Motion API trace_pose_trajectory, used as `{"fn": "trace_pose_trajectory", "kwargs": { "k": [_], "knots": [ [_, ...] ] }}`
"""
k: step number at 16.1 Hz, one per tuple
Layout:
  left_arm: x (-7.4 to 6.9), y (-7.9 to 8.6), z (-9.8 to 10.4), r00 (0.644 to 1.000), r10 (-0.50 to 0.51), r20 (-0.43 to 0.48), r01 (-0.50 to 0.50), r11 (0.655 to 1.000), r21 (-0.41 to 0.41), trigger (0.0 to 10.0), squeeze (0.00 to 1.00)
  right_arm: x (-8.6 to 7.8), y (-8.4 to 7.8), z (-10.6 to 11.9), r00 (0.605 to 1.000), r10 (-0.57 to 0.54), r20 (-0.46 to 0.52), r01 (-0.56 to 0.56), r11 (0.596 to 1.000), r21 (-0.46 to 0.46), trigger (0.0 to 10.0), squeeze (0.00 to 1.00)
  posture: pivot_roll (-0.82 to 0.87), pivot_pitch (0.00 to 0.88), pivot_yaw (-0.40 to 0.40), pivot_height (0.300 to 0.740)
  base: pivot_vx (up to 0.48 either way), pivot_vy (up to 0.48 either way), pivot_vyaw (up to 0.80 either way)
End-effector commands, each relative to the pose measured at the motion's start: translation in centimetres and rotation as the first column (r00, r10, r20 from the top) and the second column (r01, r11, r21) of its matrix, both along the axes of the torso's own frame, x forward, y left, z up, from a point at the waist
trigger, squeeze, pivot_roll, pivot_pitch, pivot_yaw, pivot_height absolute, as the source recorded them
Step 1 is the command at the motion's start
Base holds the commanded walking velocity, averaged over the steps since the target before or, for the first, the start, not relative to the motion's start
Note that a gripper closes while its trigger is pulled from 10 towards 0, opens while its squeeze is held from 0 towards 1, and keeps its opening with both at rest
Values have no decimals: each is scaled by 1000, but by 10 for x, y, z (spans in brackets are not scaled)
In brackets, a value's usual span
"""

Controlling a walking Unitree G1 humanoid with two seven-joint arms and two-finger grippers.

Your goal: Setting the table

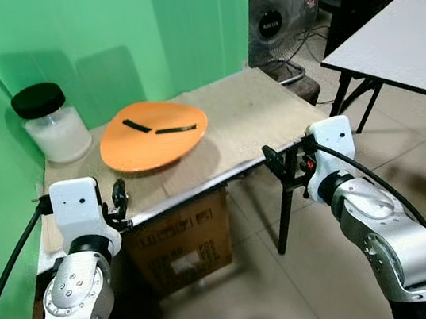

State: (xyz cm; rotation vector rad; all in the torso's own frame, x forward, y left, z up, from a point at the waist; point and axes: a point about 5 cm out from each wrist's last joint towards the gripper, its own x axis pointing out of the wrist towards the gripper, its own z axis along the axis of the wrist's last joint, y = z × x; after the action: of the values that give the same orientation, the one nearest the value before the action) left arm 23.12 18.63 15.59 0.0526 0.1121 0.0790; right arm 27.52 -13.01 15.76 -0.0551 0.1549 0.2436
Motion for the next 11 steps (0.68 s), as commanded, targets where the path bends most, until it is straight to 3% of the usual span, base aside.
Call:
{"fn": "trace_pose_trajectory", "kwargs": {
  "k": [1,3,4,11],
  "knots": [
    [2,0,5,1000,-3,16,3,1000,6,10000,396,3,3,5,999,12,30,-12,1000,-14,10000,0,8,0,40,740,300,0,719],
    [4,-1,7,1000,-14,22,14,1000,9,10000,392,4,4,7,999,11,40,-10,1000,-19,10000,0,8,0,50,740,309,0,800],
    [5,-2,8,999,-28,21,28,1000,12,10000,388,4,3,5,1000,-4,30,3,1000,19,10000,0,8,0,52,740,319,0,0],
    [7,-1,8,999,-49,14,48,998,31,10000,365,5,0,6,999,-21,31,20,999,49,10000,0,6,0,41,740,331,0,0]
  ]
}}
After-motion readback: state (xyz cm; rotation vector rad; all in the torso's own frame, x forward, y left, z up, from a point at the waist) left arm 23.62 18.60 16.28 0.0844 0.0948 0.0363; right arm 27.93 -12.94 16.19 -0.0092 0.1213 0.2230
